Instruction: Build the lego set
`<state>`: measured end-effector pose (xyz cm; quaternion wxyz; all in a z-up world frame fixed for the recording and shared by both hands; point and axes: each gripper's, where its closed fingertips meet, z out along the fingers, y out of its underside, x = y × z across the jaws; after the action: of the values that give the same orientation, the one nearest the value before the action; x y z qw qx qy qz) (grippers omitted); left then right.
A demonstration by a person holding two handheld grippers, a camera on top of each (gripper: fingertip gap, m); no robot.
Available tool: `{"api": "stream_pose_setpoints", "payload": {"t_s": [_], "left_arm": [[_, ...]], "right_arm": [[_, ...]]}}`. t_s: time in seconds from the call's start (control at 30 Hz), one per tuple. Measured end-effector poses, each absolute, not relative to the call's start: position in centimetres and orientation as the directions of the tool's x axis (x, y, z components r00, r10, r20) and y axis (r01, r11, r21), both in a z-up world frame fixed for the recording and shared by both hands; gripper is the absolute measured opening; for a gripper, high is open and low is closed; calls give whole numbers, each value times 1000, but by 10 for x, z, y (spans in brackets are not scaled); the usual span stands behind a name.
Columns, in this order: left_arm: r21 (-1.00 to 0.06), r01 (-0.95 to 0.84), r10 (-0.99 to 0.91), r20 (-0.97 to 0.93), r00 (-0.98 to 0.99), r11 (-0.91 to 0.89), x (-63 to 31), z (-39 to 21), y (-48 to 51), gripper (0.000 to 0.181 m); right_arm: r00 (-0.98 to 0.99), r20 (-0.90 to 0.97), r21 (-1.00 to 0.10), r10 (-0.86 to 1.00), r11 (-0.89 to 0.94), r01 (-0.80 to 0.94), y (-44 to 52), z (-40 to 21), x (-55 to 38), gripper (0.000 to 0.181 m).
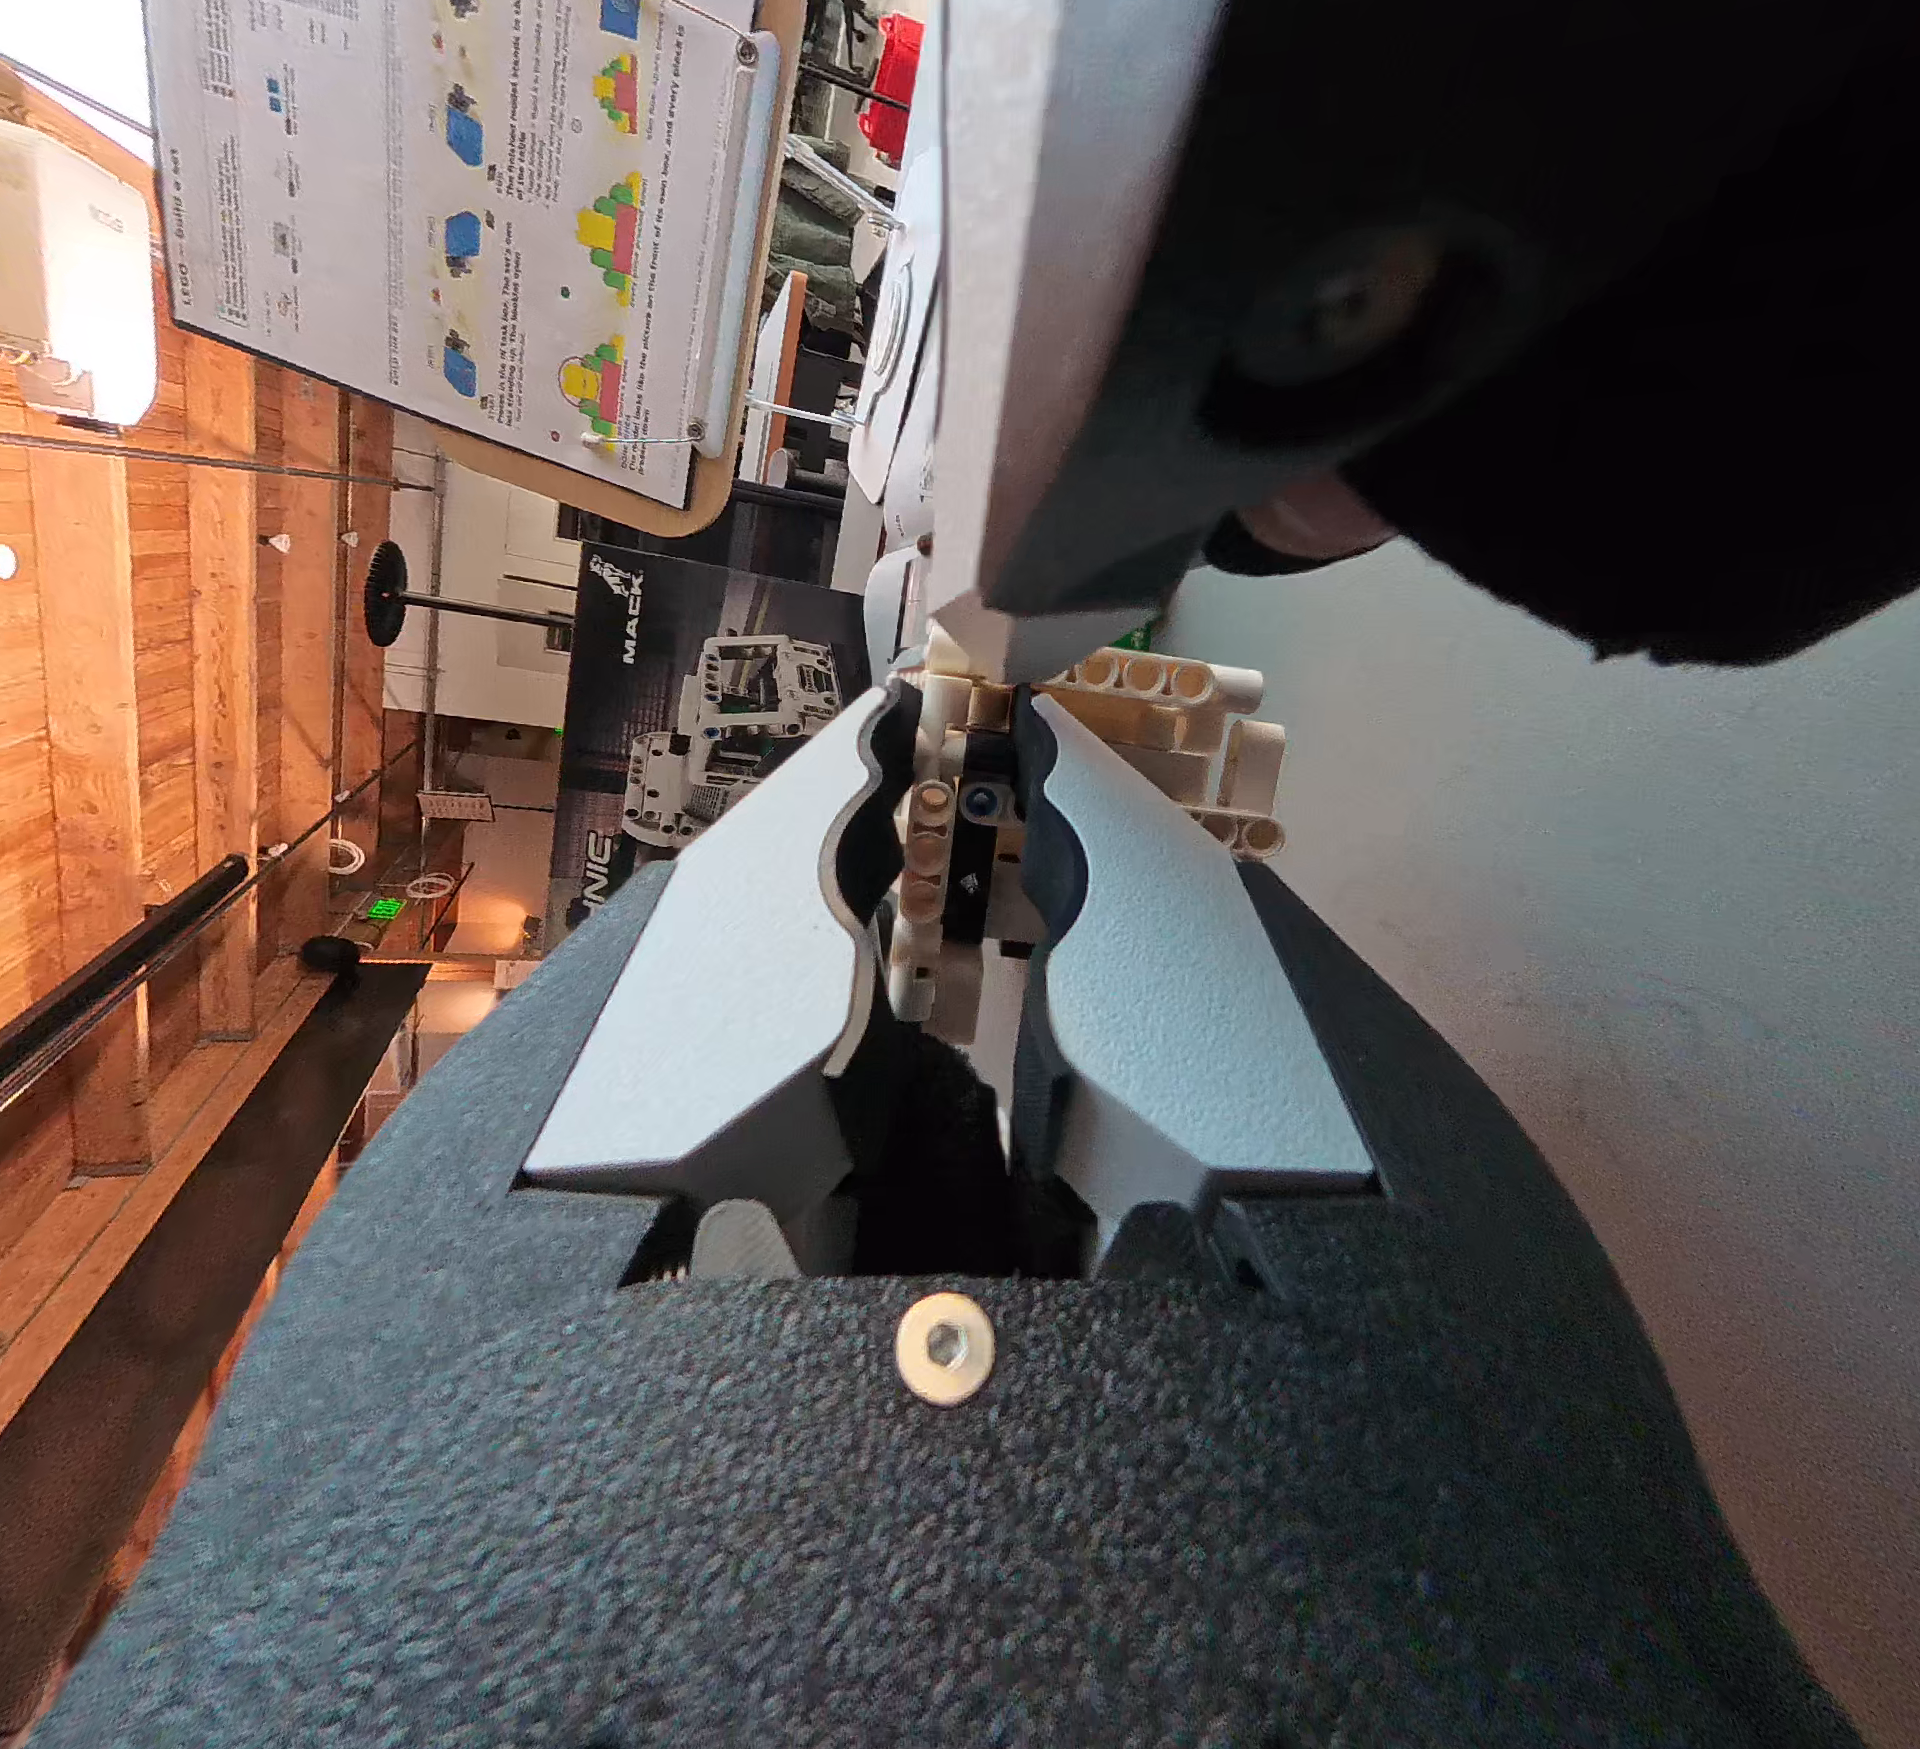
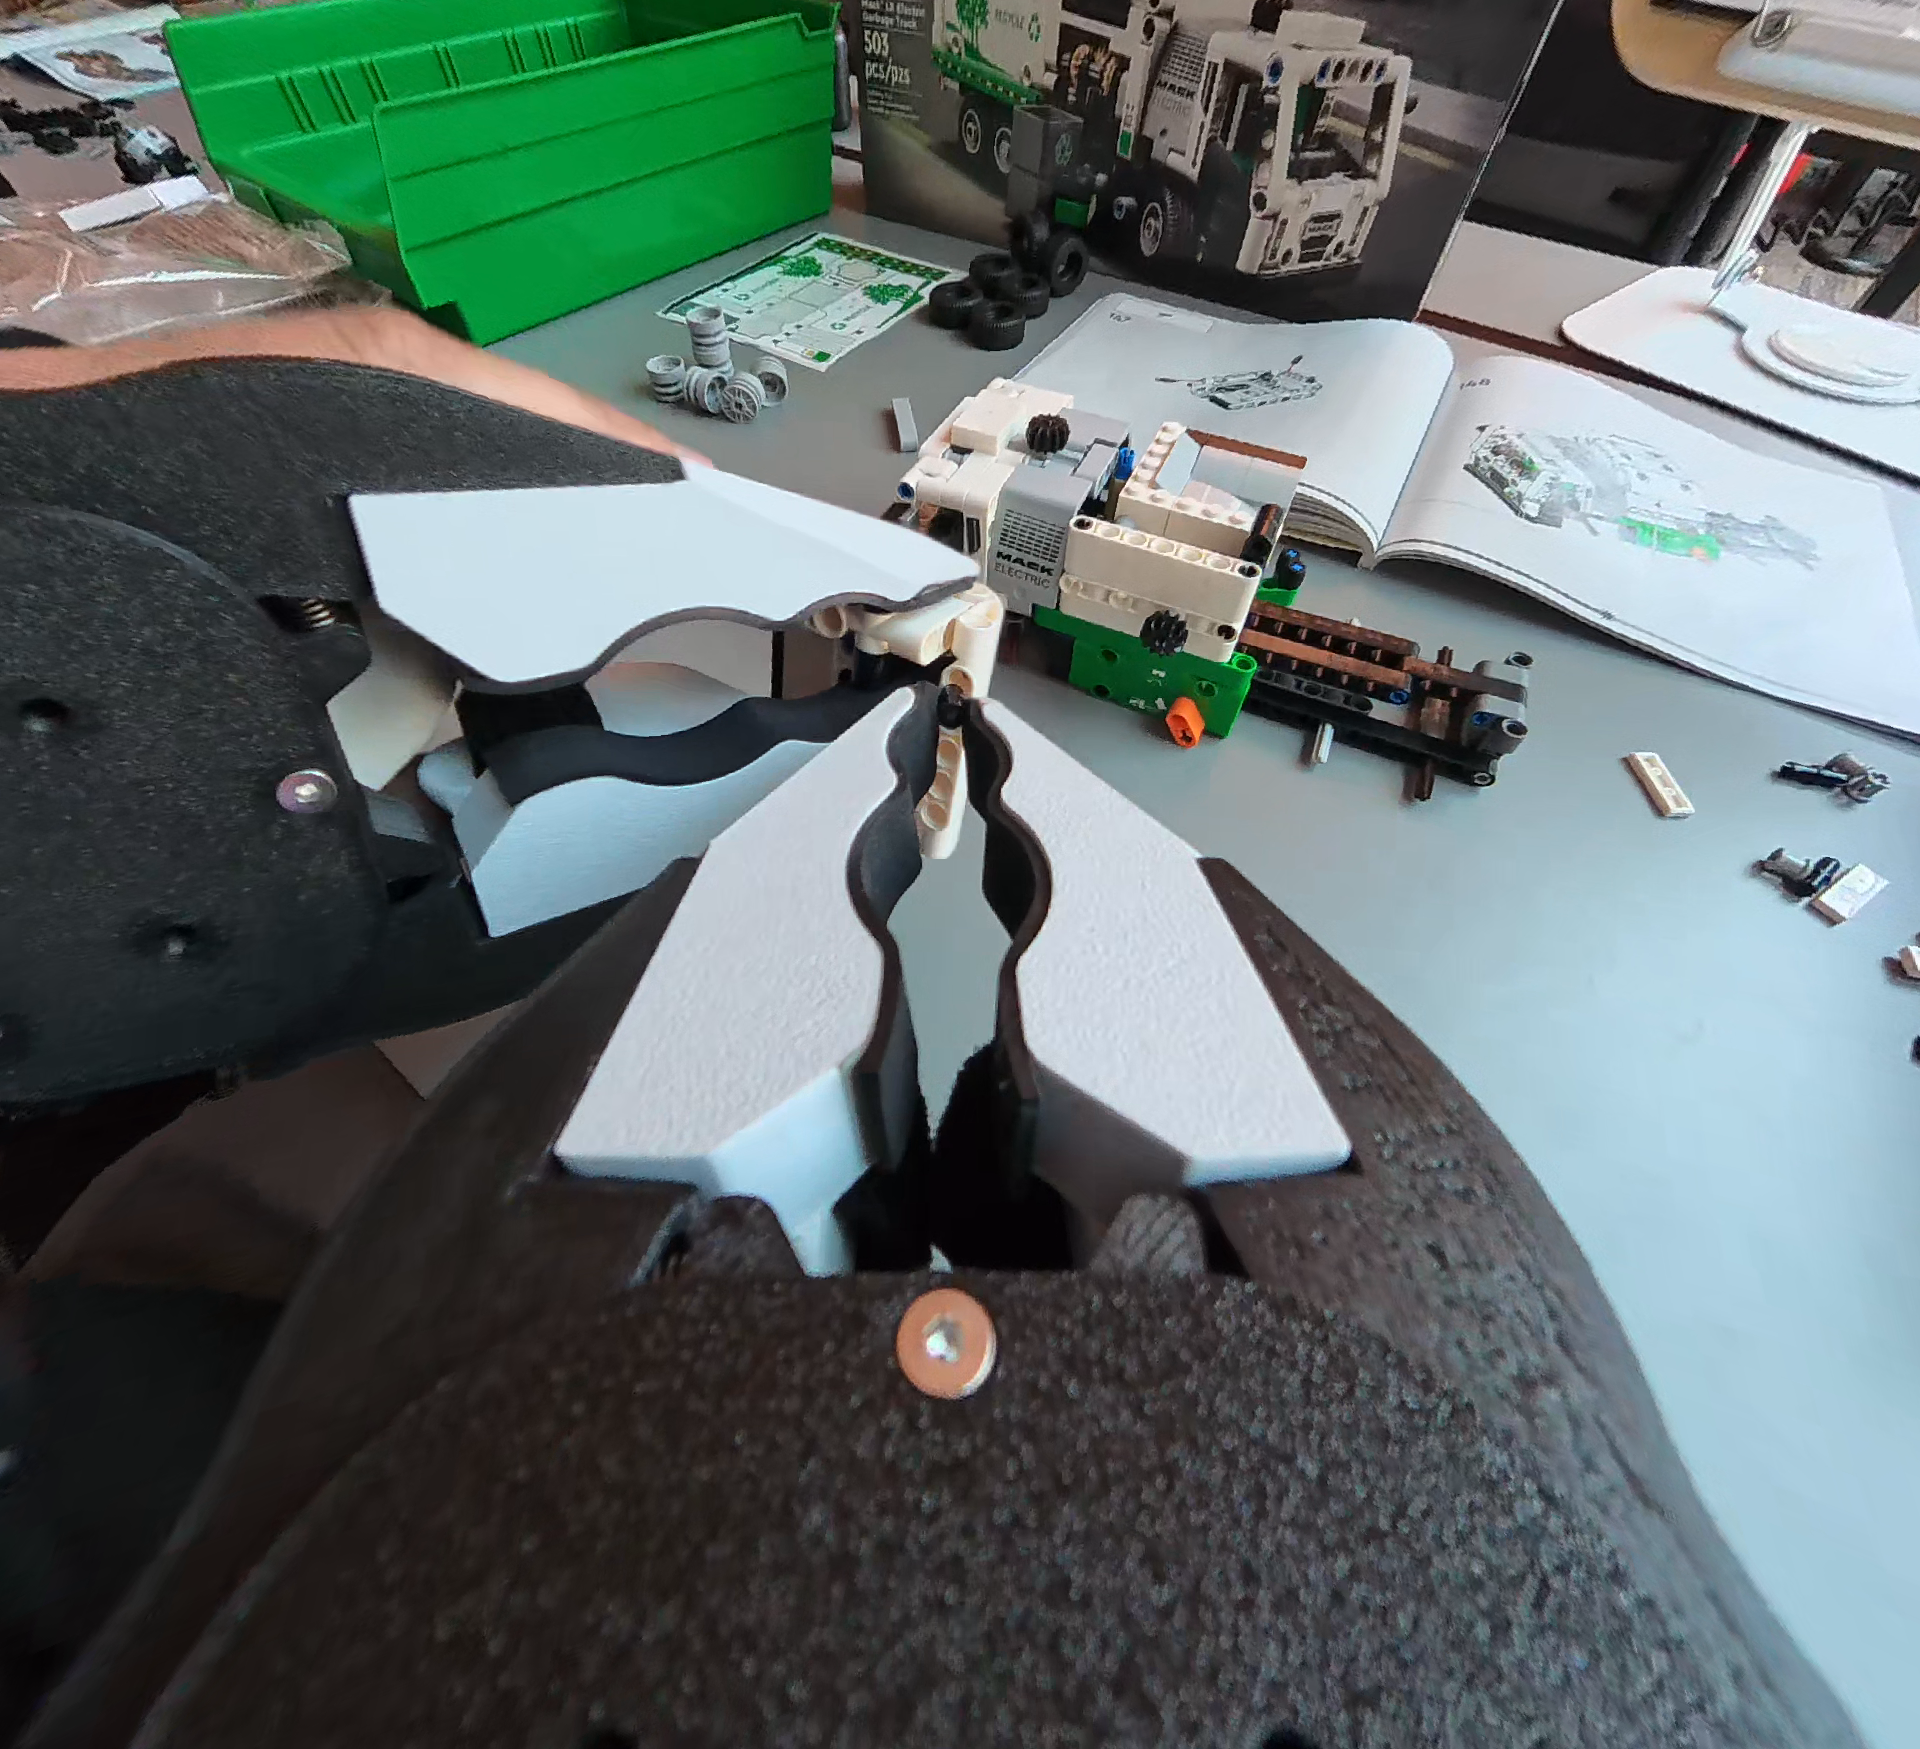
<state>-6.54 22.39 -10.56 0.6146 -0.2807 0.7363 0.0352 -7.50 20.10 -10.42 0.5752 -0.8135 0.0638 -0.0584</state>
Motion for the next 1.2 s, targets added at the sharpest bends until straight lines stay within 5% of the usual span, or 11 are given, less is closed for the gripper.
{"api": "stream_pose_setpoints", "payload": {"t_s": [0.53,0.83,1.2], "left_arm": [[-435,-482,-519,-853,-50,760,-61,-110,221,17],[-432,-486,-515,-856,-45,760,-63,-113,221,17],[-516,-441,-577,-817,-5,734,-66,-106,212,16]], "right_arm": [[968,118,-969,-221,-240,64,199,-103,-69,3],[964,156,-970,-216,-219,108,200,-106,-71,3],[910,336,-936,-241,-187,296,196,-97,-70,3]]}}
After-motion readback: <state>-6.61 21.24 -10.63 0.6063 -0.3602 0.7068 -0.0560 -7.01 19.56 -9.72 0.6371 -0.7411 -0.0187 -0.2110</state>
